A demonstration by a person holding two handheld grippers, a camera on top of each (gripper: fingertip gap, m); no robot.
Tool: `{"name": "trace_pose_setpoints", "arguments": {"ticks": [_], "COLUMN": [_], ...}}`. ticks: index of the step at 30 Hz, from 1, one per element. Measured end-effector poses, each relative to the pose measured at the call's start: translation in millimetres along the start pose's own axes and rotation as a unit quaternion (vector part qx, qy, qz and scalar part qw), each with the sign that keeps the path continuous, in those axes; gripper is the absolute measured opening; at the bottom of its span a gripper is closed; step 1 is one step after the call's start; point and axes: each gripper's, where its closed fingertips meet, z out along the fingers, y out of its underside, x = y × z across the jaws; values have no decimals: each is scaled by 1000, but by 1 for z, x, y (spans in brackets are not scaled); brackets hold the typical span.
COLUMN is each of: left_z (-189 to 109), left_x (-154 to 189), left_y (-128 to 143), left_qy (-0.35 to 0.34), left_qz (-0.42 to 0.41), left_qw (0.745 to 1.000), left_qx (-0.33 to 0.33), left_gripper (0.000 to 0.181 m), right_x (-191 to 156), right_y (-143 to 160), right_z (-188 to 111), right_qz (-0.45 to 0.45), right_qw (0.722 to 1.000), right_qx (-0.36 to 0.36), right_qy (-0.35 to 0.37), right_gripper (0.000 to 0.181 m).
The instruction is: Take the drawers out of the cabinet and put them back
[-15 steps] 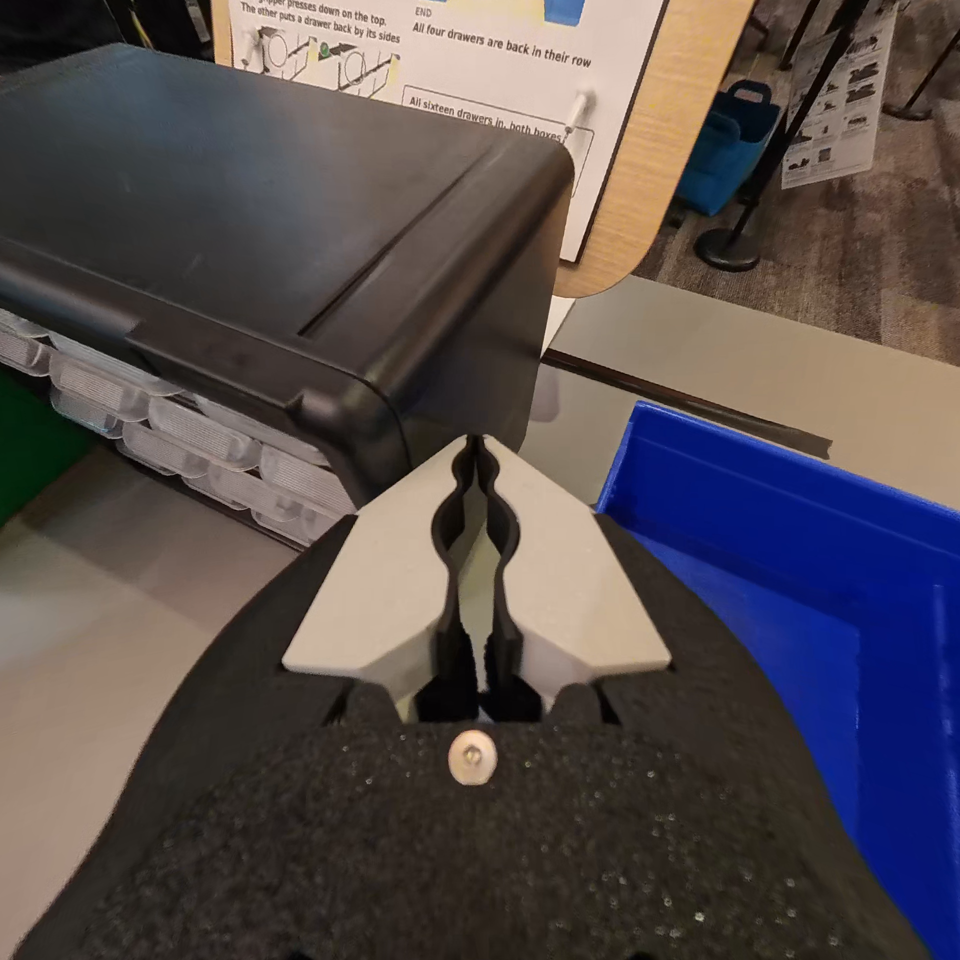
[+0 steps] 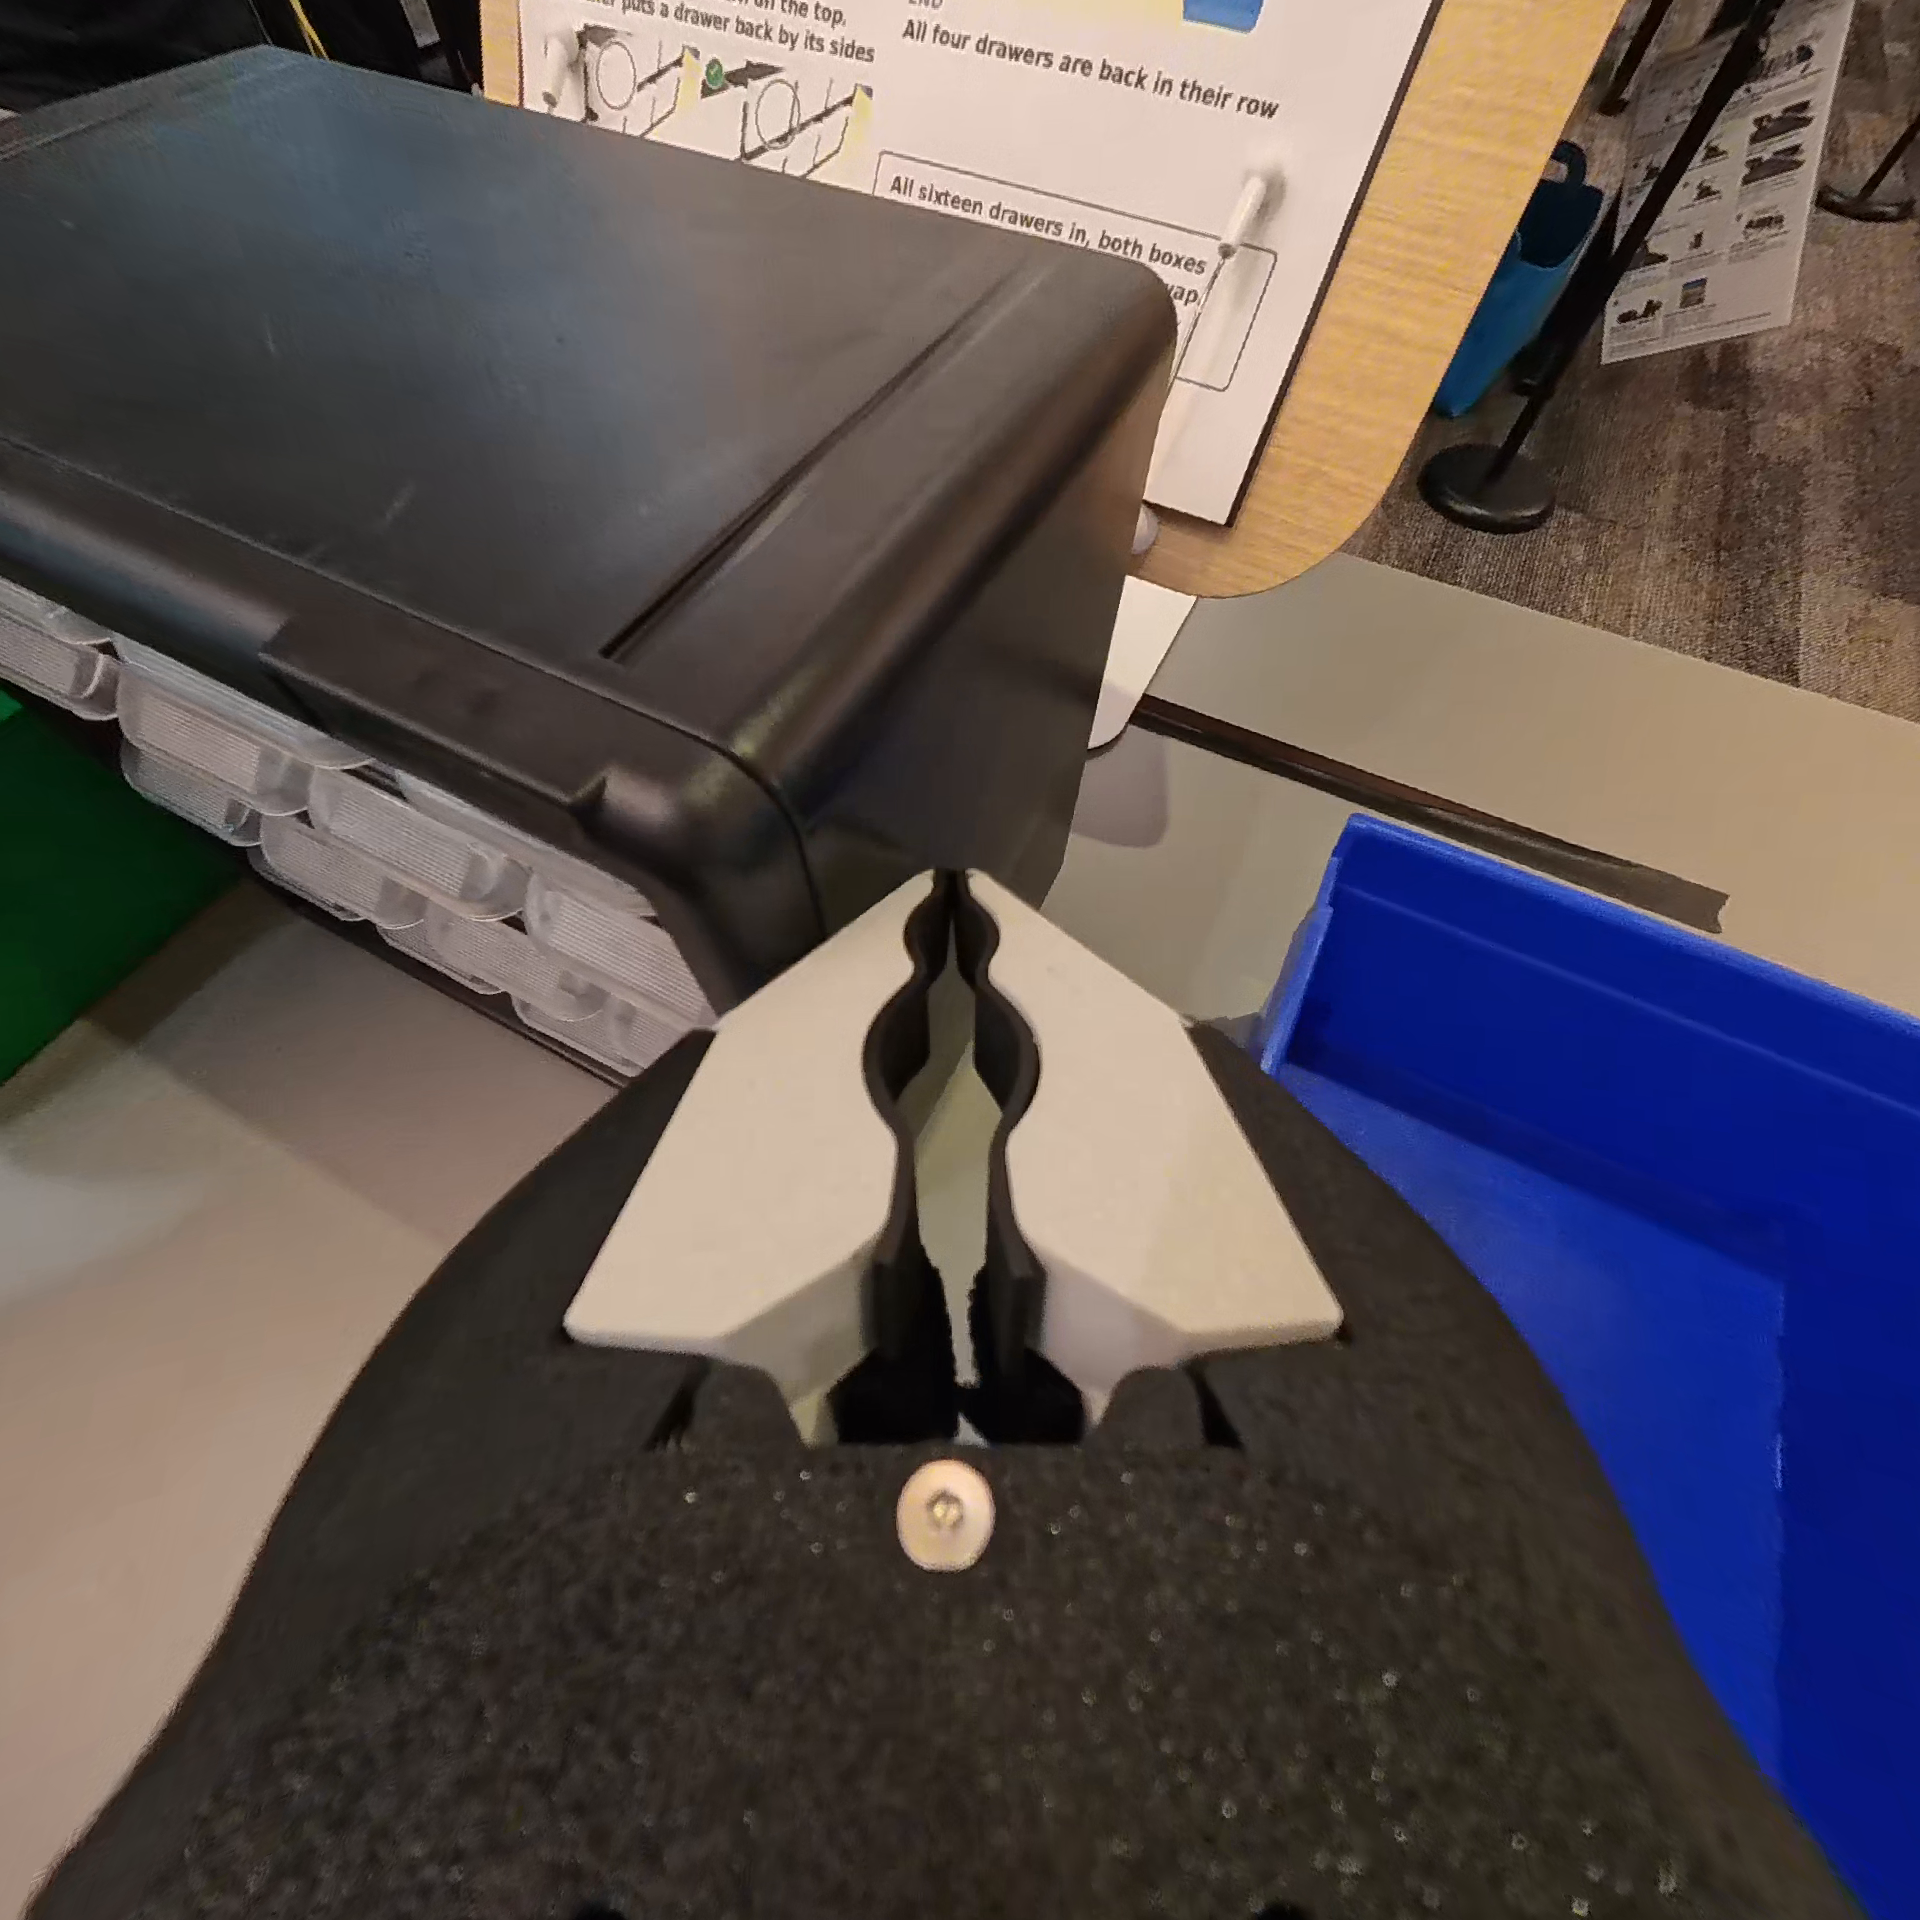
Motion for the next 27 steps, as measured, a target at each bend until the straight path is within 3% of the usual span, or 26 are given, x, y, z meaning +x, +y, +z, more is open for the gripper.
{"name": "trace_pose_setpoints", "arguments": {"ticks": [2, 4, 6, 10, 11, 13, 15, 17, 19, 20, 27], "left_z": [-7, -33, -71, -137, -142, -137, -126, -121, -127, -128, -155], "left_x": [-5, -26, -56, -123, -128, -125, -112, -111, -120, -120, -135], "left_y": [-4, -7, 14, 120, 147, 184, 203, 215, 222, 223, 242], "left_qy": [-13, -59, -107, -226, -223, -173, -114, -114, -143, -138, -160], "left_qz": [11, 3, -20, -39, -53, -113, -147, -134, -102, -111, -143], "left_qw": [1000, 998, 993, 973, 973, 978, 981, 982, 981, 980, 973], "left_qx": [7, 34, 45, -3, -22, -37, -50, -74, -88, -86, -81], "left_gripper": [0, 0, 14, 43, 52, 52, 46, 36, 4, 3, 3], "right_x": [-3, 4, 11, -3, -8, -16, -15, -7, 1, 5, 6], "right_y": [2, 4, 17, 91, 110, 136, 145, 157, 162, 163, 168], "right_z": [-8, -32, -67, -112, -115, -115, -109, -100, -97, -98, -107], "right_qz": [-12, -9, 2, 72, 70, 67, 72, 73, 66, 59, 89], "right_qw": [1000, 1000, 999, 996, 995, 994, 991, 987, 984, 983, 975], "right_qx": [-6, 3, 27, 23, 14, -5, -17, -52, -65, -64, -57], "right_qy": [-11, 13, 40, 52, 63, 89, 115, 135, 154, 164, 196], "right_gripper": [0, 0, 10, 49, 52, 54, 44, 35, 13, 5, 1]}}
